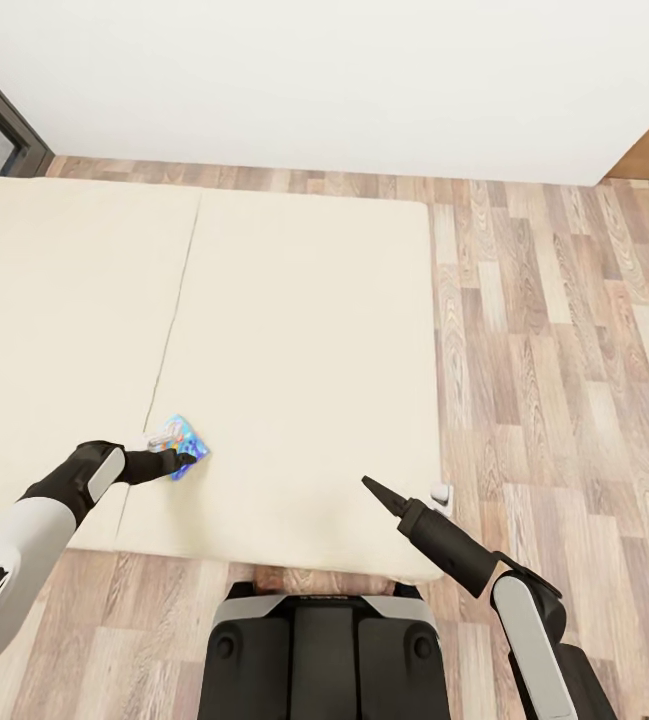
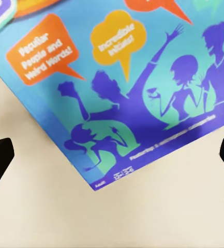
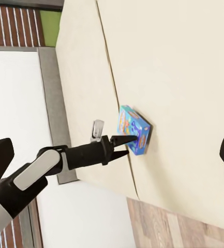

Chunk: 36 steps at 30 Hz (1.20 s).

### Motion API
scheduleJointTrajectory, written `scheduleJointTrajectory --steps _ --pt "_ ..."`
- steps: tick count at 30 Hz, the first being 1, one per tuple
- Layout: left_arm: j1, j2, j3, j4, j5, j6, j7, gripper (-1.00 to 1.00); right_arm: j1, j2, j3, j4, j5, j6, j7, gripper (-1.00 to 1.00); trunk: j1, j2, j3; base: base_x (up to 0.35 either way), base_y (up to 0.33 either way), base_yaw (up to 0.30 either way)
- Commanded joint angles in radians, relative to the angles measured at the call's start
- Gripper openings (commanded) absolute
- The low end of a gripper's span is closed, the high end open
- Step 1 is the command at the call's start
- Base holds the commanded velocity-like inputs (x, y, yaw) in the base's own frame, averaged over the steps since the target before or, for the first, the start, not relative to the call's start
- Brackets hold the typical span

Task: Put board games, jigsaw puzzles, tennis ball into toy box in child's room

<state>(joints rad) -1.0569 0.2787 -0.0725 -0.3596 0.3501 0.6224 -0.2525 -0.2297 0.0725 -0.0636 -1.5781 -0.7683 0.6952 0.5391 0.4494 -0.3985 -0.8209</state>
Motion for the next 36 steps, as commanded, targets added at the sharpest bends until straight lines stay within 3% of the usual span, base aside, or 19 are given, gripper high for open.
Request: scheduleJointTrajectory --steps 1,24,36 --pt "0.000 0.001 -0.007 -0.001 0.006 0.003 -0.001 1.00 0.000 0.001 -0.002 0.000 -0.003 0.007 0.002 1.00 0.001 -0.001 0.001 0.000 0.000 0.000" --pt "0.000 0.001 -0.009 -0.001 0.007 0.001 -0.001 1.00 0.000 0.001 -0.002 0.000 -0.002 0.007 0.002 1.00 0.001 -0.001 0.037 0.000 0.000 0.000" --pt "0.000 0.001 -0.008 -0.001 0.007 0.000 -0.001 1.00 0.000 0.000 -0.002 0.000 -0.003 0.007 0.002 1.00 0.001 -0.001 0.040 0.000 0.000 0.000"
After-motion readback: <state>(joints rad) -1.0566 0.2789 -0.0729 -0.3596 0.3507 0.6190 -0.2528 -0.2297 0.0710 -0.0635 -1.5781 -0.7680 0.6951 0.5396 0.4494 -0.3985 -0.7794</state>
